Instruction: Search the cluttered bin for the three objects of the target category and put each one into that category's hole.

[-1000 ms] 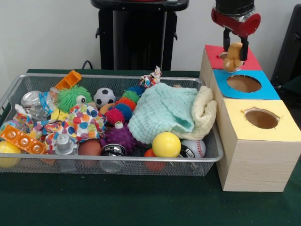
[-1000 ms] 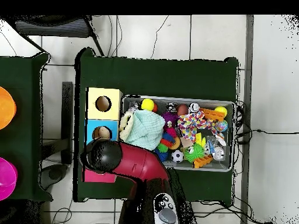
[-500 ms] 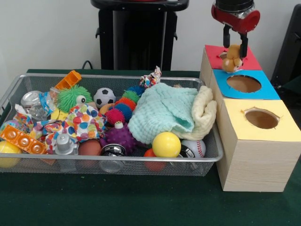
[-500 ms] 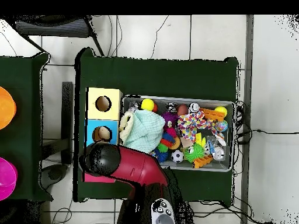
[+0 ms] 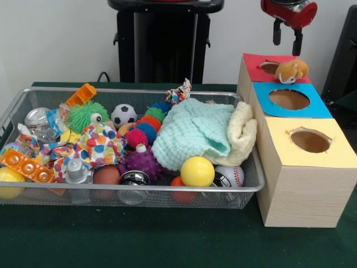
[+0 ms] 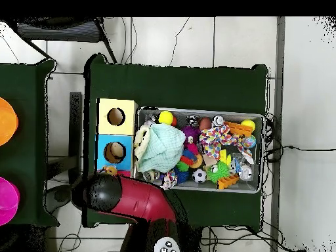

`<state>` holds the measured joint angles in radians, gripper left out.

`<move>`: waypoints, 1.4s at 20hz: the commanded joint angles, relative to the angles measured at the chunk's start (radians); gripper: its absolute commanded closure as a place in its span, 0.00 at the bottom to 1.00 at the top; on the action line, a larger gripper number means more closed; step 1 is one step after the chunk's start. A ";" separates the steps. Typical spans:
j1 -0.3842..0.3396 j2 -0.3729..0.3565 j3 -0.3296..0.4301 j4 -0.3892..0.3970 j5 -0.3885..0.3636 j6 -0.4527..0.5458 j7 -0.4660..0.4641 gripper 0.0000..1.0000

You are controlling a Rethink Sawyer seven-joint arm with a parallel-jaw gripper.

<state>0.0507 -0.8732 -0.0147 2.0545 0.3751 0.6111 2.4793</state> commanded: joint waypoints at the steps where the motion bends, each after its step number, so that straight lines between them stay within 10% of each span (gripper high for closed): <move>1: 0.009 0.021 0.001 0.038 0.063 0.074 0.229 0.00; 12: 0.011 0.025 -0.018 0.004 0.062 0.039 0.196 0.00; 13: 0.018 0.032 -0.037 -0.020 0.029 0.040 0.183 1.00; 28: 0.035 0.048 -0.025 -0.086 0.124 -0.012 0.231 1.00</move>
<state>0.1020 -0.8698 -0.0612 2.0468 0.4270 0.6111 2.4793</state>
